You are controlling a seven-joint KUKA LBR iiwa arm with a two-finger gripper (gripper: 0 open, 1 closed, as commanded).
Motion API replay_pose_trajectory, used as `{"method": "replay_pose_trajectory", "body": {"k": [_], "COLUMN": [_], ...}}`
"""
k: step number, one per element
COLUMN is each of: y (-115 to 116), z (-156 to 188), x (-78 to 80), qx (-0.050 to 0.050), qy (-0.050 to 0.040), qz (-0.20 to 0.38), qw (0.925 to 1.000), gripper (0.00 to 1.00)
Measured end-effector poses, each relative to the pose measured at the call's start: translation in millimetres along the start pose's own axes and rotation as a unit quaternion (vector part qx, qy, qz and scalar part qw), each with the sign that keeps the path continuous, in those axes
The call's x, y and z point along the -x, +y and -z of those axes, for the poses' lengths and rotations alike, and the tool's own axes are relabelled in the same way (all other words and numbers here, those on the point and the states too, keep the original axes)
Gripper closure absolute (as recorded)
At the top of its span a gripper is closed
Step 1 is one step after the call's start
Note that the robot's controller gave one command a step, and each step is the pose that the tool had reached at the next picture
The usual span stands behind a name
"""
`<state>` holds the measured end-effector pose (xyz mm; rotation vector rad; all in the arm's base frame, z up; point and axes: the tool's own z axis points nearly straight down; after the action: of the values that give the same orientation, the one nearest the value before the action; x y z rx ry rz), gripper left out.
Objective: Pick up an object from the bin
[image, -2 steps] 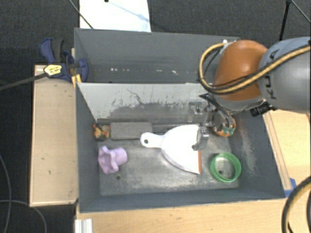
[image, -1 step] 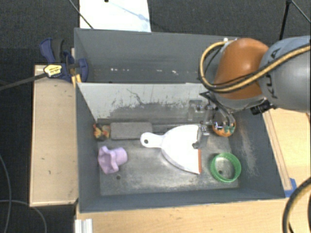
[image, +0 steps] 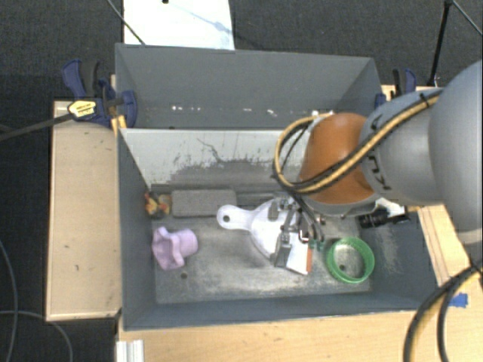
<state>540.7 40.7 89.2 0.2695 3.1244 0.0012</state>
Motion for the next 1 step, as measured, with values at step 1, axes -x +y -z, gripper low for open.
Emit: {"method": "replay_pose_trajectory", "body": {"k": [1], "y": [25.9], "z": [3.0], "x": [-23.7], "qx": [0.000], "qy": [0.0031], "qz": [-0.004], "qw": [1.0000], "gripper": [0.00]}}
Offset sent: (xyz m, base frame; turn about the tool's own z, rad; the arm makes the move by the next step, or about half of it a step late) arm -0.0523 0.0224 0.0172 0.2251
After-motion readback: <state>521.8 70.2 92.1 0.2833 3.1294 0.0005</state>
